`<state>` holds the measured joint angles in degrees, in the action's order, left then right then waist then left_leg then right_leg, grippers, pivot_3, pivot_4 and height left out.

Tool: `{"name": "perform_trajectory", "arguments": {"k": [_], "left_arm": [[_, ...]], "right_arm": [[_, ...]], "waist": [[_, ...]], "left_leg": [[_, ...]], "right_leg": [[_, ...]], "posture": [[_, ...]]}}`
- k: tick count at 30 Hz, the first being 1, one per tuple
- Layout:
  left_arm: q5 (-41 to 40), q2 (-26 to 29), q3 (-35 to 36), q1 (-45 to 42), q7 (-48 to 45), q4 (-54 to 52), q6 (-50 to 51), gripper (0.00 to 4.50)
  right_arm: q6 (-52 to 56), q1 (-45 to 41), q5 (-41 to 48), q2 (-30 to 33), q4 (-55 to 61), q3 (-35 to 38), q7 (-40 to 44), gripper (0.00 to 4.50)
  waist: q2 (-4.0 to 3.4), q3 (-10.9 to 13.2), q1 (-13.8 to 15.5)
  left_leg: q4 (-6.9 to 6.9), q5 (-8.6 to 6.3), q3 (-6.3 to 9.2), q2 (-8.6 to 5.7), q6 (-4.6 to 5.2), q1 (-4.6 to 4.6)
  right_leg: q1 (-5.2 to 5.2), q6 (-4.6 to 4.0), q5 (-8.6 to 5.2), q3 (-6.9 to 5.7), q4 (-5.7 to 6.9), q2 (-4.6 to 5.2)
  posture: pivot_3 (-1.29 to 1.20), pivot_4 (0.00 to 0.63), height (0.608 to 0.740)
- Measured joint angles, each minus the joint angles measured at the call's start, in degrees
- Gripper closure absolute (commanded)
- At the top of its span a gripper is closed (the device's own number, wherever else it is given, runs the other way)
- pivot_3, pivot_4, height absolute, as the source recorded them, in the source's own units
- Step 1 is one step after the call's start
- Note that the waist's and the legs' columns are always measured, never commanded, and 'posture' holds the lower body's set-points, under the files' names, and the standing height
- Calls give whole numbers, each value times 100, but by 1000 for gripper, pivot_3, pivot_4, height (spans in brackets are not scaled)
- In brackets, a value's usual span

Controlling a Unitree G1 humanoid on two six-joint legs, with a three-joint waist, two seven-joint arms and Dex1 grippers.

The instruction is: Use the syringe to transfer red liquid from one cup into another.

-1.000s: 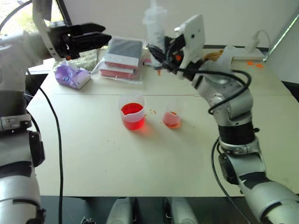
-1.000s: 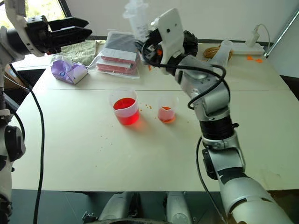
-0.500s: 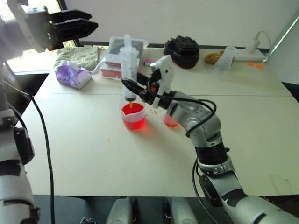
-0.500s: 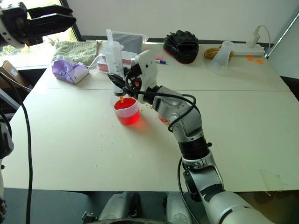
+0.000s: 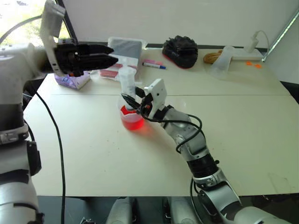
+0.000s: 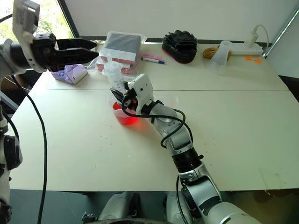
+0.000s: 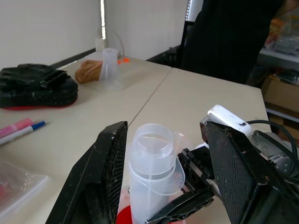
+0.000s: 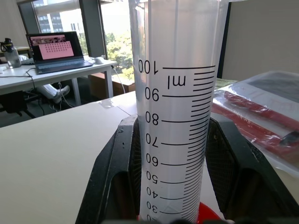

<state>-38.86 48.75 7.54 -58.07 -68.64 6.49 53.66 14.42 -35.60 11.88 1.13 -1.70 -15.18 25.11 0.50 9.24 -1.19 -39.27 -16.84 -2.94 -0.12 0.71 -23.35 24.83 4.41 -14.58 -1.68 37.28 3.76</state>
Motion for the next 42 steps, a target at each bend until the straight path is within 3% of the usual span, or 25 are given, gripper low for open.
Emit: {"name": "perform_trajectory", "arguments": {"k": [25,36,39,42], "left_arm": [[-122,-109,-155,617,329,-548,105,1759],[-193,-455,-172,654,646,-651,122,1759],[-263,-584,-179,653,736,-697,181,2590],[-260,-646,-194,654,835,-702,208,3797]], "right_arm": [[-231,36,-279,-51,-307,0,63,3157],[-231,36,-359,-47,-308,-1,109,3157],[-231,41,-383,-43,-308,-1,119,3157],[-244,66,-384,-34,-307,-1,128,3157]], "waist": [[0,0,8],[0,0,14],[0,0,14],[0,0,12]], "left_leg": [[0,1,1,-1,-1,1],[0,1,2,-1,-2,1],[0,1,2,-1,-2,1],[0,1,2,-1,-2,1]], "right_leg": [[-2,0,0,0,-1,1],[-3,0,0,0,-1,1],[-3,0,0,0,-1,1],[-3,0,0,0,-1,1]], "posture": [[0,150,740],[0,150,740],[0,150,740],[0,150,740]]}}
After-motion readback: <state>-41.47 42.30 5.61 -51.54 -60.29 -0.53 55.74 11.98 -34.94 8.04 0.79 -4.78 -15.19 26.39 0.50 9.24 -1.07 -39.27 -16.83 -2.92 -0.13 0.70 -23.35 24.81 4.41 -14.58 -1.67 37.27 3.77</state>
